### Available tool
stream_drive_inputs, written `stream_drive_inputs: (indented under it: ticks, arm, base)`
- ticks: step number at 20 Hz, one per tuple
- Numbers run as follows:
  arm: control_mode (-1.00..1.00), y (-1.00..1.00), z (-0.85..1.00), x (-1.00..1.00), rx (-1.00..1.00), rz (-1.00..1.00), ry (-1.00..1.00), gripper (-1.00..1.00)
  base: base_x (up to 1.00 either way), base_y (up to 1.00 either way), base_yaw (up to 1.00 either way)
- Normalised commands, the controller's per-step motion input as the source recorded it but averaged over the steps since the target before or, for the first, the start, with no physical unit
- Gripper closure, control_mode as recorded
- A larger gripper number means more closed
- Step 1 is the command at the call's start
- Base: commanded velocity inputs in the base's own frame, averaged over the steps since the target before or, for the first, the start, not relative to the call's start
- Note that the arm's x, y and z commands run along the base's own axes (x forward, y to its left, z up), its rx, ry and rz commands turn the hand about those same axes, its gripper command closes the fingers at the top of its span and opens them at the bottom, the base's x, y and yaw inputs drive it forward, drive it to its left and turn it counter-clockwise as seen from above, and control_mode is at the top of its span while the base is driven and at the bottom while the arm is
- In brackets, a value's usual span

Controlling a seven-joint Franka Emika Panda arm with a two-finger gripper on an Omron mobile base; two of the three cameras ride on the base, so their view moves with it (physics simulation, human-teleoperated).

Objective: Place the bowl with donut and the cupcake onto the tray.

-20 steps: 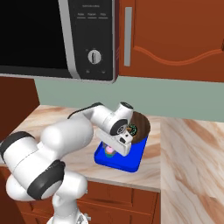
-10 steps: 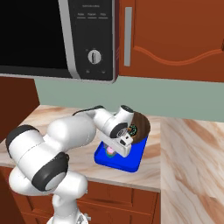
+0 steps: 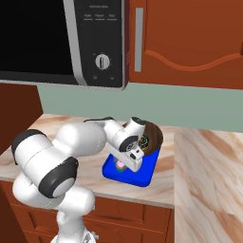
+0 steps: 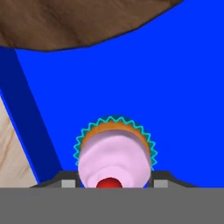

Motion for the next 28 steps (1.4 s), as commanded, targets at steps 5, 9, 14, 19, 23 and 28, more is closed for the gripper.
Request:
stream_drive_inputs:
  ticks: [5,9,14,19,23,28]
  arm:
    - [-1.0,0.0,-0.17,0.13,0.0,-0.03,0.0,1.0]
    - [-1.0,0.0,-0.17,0.01,0.0,-0.03,0.0,1.0]
    - [-1.0,0.0,-0.19,0.0,0.0,-0.02,0.0,-1.0]
    - [-1.0,0.0,-0.08,0.0,0.0,-0.02,0.0,-1.0]
    - [-1.0,-0.02,0.01,-0.01,0.0,-0.01,0.0,-1.0]
    - [-1.0,-0.03,0.15,-0.06,0.0,0.0,0.0,-1.0]
  base:
    - [0.0,0.0,0.0]
    - [0.0,0.0,0.0]
    - [0.0,0.0,0.0]
    - [0.0,0.0,0.0]
    - [0.0,0.0,0.0]
    - [0.0,0.0,0.0]
